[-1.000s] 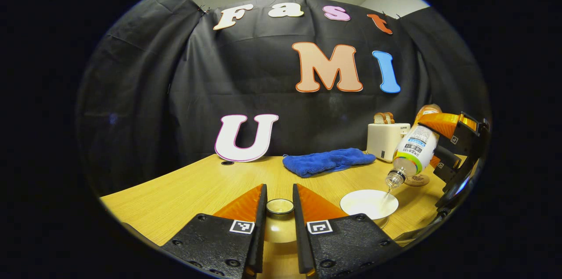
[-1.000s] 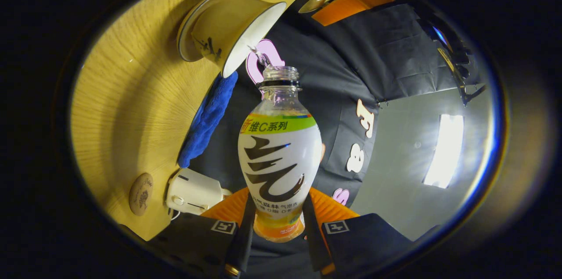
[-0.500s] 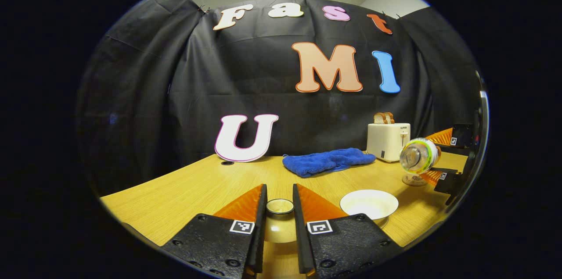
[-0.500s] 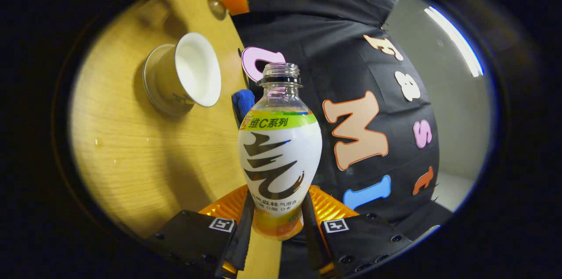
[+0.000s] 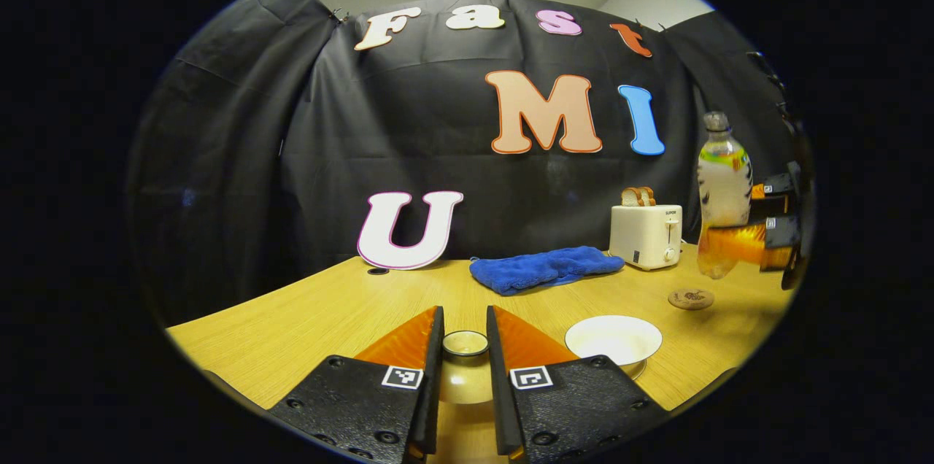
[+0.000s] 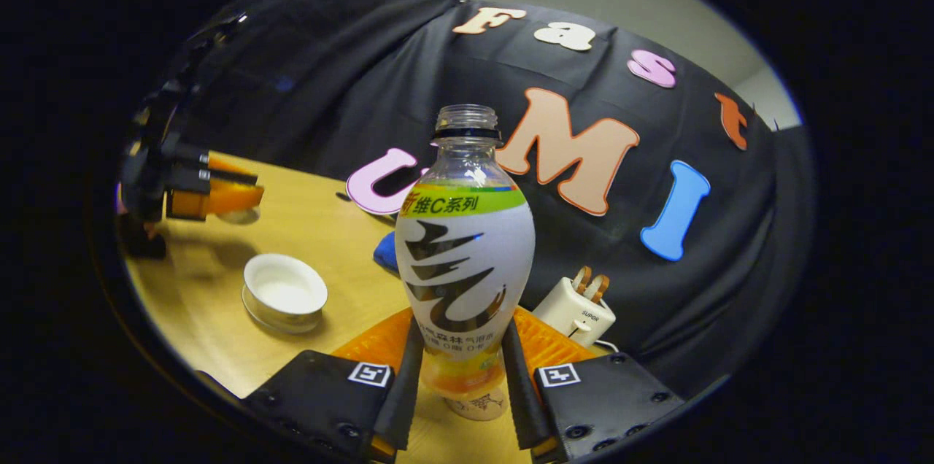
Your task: Open the teacup lid with one hand, grasp the water bottle and pour water into the teacup with the other hand; after pouring, place the water bottle on the coaster and then close the teacup lid.
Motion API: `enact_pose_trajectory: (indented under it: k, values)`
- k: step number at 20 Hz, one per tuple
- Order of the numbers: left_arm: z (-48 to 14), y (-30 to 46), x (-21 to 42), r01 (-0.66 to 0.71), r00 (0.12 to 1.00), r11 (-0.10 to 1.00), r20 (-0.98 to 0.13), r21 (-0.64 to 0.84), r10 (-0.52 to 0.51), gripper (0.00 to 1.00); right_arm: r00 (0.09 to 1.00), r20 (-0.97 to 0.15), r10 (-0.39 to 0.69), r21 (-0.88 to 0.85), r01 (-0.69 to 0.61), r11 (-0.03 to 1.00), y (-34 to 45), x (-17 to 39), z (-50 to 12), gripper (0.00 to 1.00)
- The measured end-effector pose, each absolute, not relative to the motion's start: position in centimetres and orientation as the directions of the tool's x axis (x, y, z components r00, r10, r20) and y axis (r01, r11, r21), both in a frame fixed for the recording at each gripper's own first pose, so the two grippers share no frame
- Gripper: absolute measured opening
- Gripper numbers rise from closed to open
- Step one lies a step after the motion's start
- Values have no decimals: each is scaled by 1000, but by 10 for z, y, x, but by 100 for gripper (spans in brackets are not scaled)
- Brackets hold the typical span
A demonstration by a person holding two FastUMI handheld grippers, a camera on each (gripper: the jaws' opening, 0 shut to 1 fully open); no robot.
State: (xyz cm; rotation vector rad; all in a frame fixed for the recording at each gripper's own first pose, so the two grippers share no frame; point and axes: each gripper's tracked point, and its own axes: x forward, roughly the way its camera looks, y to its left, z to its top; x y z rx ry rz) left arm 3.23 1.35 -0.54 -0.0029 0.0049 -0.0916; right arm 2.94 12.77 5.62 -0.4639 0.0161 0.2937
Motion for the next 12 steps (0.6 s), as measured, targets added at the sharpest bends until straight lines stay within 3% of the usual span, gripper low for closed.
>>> enact_pose_trajectory:
  k: [4,12]
  values:
    - [-4,14,32,91,996,996,-4,-2,-91,29,966,-83,244,-314,-257,914,87,48,64,57]
    - [-4,15,31,89,996,996,-3,-1,-89,29,958,-149,244,-161,-267,950,62,80,18,57]
